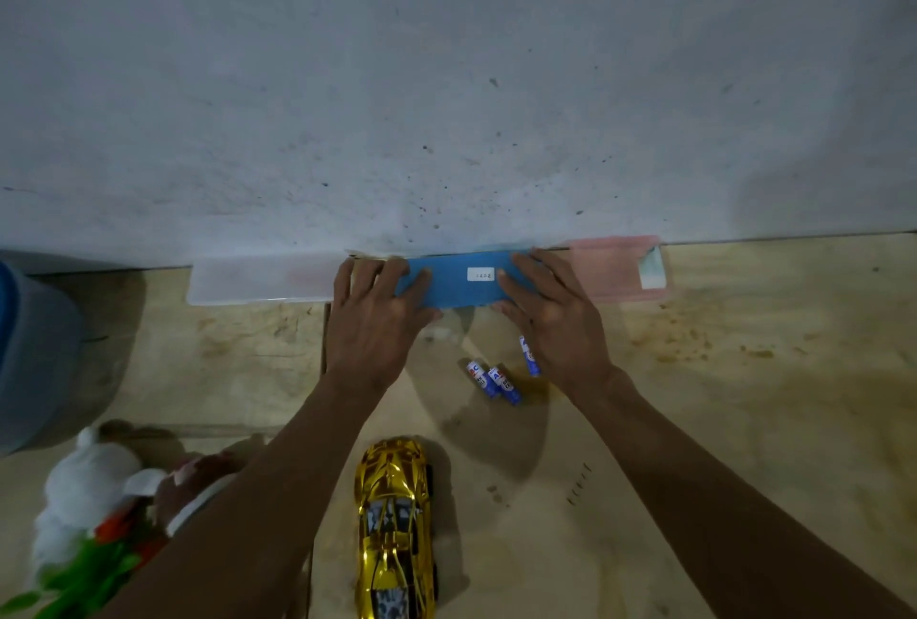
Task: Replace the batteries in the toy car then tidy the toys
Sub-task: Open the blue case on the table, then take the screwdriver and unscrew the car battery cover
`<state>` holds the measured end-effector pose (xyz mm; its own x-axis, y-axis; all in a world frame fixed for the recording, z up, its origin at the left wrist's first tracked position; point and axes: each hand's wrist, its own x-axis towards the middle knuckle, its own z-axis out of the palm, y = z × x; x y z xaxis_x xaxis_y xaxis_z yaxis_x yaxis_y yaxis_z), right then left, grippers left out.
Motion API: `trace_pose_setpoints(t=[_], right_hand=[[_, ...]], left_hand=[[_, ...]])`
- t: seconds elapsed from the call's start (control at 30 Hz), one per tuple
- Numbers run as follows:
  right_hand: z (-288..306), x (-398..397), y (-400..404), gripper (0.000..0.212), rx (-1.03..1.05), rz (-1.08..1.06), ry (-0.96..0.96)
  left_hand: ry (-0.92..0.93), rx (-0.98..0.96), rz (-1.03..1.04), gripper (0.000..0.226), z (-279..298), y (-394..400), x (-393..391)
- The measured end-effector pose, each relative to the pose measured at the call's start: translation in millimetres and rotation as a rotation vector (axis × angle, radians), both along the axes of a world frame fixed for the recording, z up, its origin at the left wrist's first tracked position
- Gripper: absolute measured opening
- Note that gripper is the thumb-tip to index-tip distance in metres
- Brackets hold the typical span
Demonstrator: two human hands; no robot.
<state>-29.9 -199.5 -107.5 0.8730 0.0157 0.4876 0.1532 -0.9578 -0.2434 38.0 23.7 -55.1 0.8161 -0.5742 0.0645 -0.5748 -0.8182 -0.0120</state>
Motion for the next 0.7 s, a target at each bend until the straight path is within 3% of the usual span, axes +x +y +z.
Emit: trace_pose_setpoints(t=[0.3,0.47,0.7], right_hand=[[13.8,2.9,9.1,0.038,-0.081,-0.115,0.162],[35.5,0.1,25.1,0.044,-0.132,-0.221,0.297],[56.8,-9.1,118.3,0.029,0.208,-0.168,0.247]], left_hand=[[0.079,0.037,0.08,0.049,4.4,-6.9,3.6],[0.244,0.087,0.15,0.059,21.0,-8.3,-3.7],[0.137,-0.114,0.281,0.055,32.1,76.6,-13.2]])
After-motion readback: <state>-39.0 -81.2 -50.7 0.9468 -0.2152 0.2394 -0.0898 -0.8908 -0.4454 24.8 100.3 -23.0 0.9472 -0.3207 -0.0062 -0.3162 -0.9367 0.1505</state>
